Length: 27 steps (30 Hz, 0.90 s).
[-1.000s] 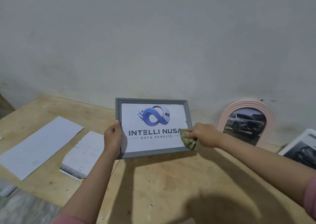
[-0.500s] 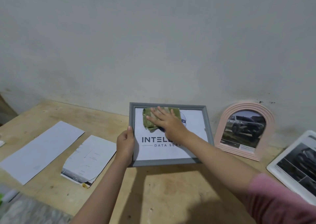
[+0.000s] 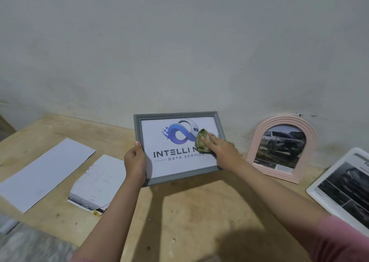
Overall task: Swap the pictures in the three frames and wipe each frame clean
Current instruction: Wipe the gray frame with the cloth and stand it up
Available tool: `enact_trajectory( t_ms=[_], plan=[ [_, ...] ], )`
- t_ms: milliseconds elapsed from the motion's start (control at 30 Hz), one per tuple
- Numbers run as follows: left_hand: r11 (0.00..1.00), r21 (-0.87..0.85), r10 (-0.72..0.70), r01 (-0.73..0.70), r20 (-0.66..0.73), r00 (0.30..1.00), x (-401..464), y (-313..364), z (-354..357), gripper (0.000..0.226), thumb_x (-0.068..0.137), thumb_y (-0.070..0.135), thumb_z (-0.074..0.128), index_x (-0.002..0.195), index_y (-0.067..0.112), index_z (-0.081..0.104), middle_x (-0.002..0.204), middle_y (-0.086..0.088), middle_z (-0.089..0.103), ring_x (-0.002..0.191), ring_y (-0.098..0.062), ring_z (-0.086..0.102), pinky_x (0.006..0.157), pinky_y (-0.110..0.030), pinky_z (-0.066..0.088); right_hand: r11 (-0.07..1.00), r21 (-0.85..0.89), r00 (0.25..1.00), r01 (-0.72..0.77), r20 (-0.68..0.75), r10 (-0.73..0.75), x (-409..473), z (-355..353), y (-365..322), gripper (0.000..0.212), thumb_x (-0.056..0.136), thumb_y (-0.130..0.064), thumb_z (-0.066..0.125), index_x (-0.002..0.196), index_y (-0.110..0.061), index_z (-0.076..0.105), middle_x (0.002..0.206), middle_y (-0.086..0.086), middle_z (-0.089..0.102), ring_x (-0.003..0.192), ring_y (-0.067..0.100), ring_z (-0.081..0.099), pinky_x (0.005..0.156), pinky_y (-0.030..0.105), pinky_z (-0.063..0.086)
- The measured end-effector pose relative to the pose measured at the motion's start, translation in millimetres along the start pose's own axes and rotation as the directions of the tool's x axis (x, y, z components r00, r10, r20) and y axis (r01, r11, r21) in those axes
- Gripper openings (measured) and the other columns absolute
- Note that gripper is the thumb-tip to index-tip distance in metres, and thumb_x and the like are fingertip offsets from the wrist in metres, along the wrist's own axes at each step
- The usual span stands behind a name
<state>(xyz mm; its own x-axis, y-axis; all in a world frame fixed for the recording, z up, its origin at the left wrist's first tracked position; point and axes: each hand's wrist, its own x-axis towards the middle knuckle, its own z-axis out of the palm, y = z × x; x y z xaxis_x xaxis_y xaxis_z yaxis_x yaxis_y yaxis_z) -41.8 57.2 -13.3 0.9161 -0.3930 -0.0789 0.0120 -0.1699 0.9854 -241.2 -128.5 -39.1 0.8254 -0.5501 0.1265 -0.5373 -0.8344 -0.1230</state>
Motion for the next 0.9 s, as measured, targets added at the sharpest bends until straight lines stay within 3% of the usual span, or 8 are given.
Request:
enact_trajectory(
  t_ms=[133, 233, 333, 467, 600, 733, 833, 900],
  plan=[
    [1.000, -0.005, 0.025, -0.025, -0.029, 0.999, 1, 5, -4, 0.049, 0.101, 0.034, 0.038, 0.057, 0.016, 0.029, 0.057, -0.001, 0.032, 0.055, -0.015, 0.029, 0.053, -0.028, 0.025, 0.998, -0.054, 0.988, 0.012, 0.156, -0.004, -22, 11, -3, 0.075, 0.084, 0.001, 0.045, 0.148, -0.030, 0.021, 0.157, 0.006, 0.017, 0.128, 0.029, 0.043, 0.084, 0.035, 0.046],
    [0.999, 0.028, 0.043, -0.042, -0.025, 0.999, 4, 5, -12, 0.049, 0.101, 0.034, 0.037, 0.056, 0.016, 0.027, 0.056, -0.001, 0.029, 0.055, -0.016, 0.026, 0.052, -0.030, 0.021, 0.997, 0.014, 0.963, 0.075, 0.259, -0.076, -32, 8, 1, 0.067, 0.077, -0.007, 0.044, 0.137, -0.037, 0.044, 0.136, 0.003, 0.053, 0.114, 0.028, 0.055, 0.077, 0.033, 0.049],
    [0.991, 0.099, 0.085, -0.085, 0.010, 0.996, 10, 4, -20, 0.048, 0.101, 0.034, 0.037, 0.059, 0.016, 0.025, 0.058, -0.002, 0.026, 0.057, -0.016, 0.024, 0.054, -0.031, 0.020, 0.978, 0.210, 0.993, -0.006, 0.116, -0.019, -33, -14, 5, 0.056, 0.070, -0.012, 0.043, 0.115, -0.038, 0.065, 0.109, -0.003, 0.070, 0.096, 0.025, 0.063, 0.074, 0.032, 0.052],
    [0.984, 0.098, 0.142, -0.148, 0.066, 0.988, 7, 10, -17, 0.046, 0.102, 0.032, 0.036, 0.060, 0.016, 0.025, 0.061, -0.002, 0.025, 0.059, -0.015, 0.024, 0.055, -0.031, 0.019, 0.904, 0.428, 0.926, -0.016, -0.335, 0.175, -10, -37, -4, 0.058, 0.071, -0.008, 0.039, 0.123, -0.019, 0.062, 0.118, 0.005, 0.065, 0.102, 0.029, 0.061, 0.079, 0.041, 0.053],
    [0.978, 0.086, 0.178, -0.191, 0.138, 0.974, -1, 13, -6, 0.043, 0.101, 0.032, 0.037, 0.063, 0.016, 0.027, 0.064, -0.005, 0.028, 0.061, -0.015, 0.027, 0.056, -0.031, 0.021, 0.915, 0.353, 0.857, 0.198, -0.516, 0.014, 28, -48, -50, 0.064, 0.075, 0.001, 0.034, 0.136, -0.010, 0.049, 0.140, 0.016, 0.048, 0.119, 0.037, 0.052, 0.088, 0.042, 0.050],
    [0.969, 0.089, 0.213, -0.230, 0.172, 0.962, -9, 13, 1, 0.044, 0.101, 0.031, 0.038, 0.062, 0.015, 0.027, 0.063, -0.004, 0.028, 0.061, -0.015, 0.028, 0.058, -0.029, 0.022, 0.938, 0.117, 0.874, 0.327, -0.415, -0.253, 55, -41, -85, 0.069, 0.076, 0.013, 0.055, 0.137, -0.018, 0.047, 0.147, 0.014, 0.038, 0.132, 0.042, 0.037, 0.098, 0.062, 0.037],
    [0.981, 0.057, 0.177, -0.183, 0.096, 0.980, -6, 13, -7, 0.044, 0.101, 0.033, 0.037, 0.062, 0.017, 0.025, 0.062, -0.001, 0.025, 0.060, -0.014, 0.025, 0.057, -0.029, 0.020, 0.958, 0.107, 0.928, 0.268, -0.296, -0.227, 51, -28, -75, 0.082, 0.075, 0.021, 0.051, 0.143, -0.023, 0.037, 0.154, 0.007, 0.027, 0.142, 0.038, 0.019, 0.105, 0.062, 0.022],
    [0.983, 0.053, 0.173, -0.176, 0.059, 0.983, -2, 12, -17, 0.043, 0.101, 0.033, 0.037, 0.063, 0.017, 0.025, 0.063, -0.001, 0.023, 0.061, -0.014, 0.023, 0.057, -0.029, 0.019, 0.972, 0.131, 0.934, 0.193, -0.330, -0.141, 44, -18, -56, 0.083, 0.072, 0.021, 0.052, 0.142, -0.022, 0.039, 0.151, 0.008, 0.032, 0.138, 0.039, 0.028, 0.104, 0.057, 0.030]
  ],
)
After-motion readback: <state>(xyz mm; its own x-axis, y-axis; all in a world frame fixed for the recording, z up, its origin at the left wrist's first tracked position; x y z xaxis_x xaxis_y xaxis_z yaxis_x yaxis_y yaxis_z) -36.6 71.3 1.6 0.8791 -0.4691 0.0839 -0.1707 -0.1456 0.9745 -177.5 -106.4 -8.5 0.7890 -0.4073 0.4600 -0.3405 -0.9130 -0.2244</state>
